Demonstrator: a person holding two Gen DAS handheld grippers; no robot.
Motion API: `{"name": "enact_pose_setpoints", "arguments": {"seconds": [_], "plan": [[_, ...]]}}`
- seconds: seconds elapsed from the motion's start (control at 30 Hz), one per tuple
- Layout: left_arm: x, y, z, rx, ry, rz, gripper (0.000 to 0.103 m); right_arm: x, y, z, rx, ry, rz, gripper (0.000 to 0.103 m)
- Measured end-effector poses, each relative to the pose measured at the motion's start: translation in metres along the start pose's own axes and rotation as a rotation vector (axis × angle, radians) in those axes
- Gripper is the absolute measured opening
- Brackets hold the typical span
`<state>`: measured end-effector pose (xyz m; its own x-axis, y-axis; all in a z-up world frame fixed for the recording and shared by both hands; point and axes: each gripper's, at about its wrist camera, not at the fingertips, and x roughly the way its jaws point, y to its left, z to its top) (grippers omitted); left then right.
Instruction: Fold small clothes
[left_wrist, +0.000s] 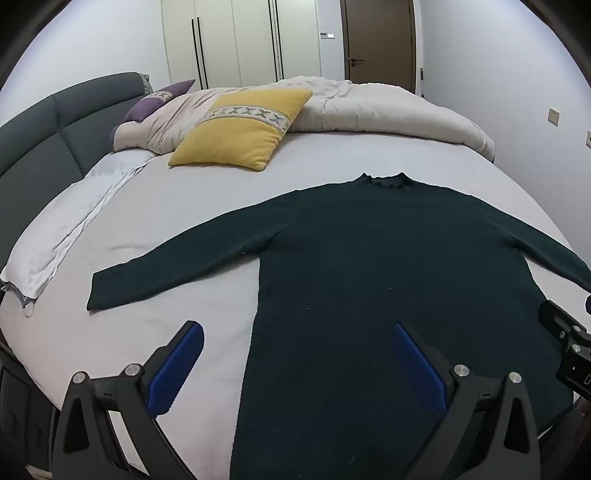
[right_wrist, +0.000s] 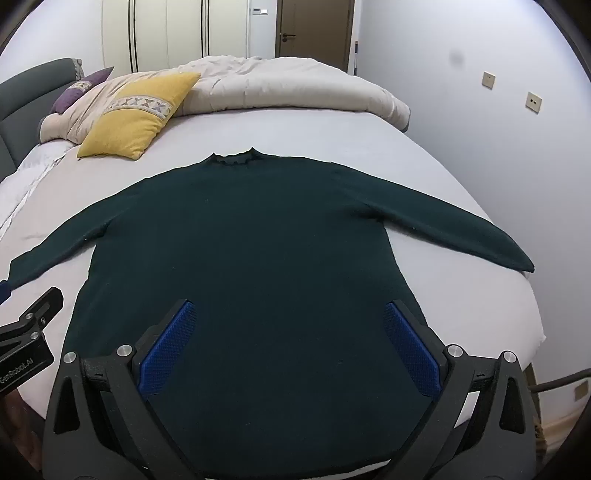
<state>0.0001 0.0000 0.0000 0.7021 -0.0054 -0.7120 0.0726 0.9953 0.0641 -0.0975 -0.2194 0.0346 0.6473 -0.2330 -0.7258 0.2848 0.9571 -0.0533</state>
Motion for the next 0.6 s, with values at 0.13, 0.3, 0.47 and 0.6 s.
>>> {"name": "enact_pose_setpoints", "arguments": {"seconds": [0.13,0.3,0.47,0.6], "plan": [[0.000,-0.001,0.001,0.005,-0.001,-0.005,0.103,0.001,-0.001,0.001,-0.001,0.005,-0.001,0.103],[-0.003,0.000,-0.001,-0.001,-0.008,0.002,0.103,-0.005,0.001,-0.001,-0.003,0.001,0.003,0.103],[-0.003,0.006,0.001,-0.003,-0.008,-0.001,0.103,-0.005,-0.001,-0.002,0.003,0.003,0.009,0.103],[-0.001,0.008,-0.002,-0.002,-0.006,-0.003,0.103,-0.002,0.005,-0.002,-0.001,0.005,0.008,0.103]]}}
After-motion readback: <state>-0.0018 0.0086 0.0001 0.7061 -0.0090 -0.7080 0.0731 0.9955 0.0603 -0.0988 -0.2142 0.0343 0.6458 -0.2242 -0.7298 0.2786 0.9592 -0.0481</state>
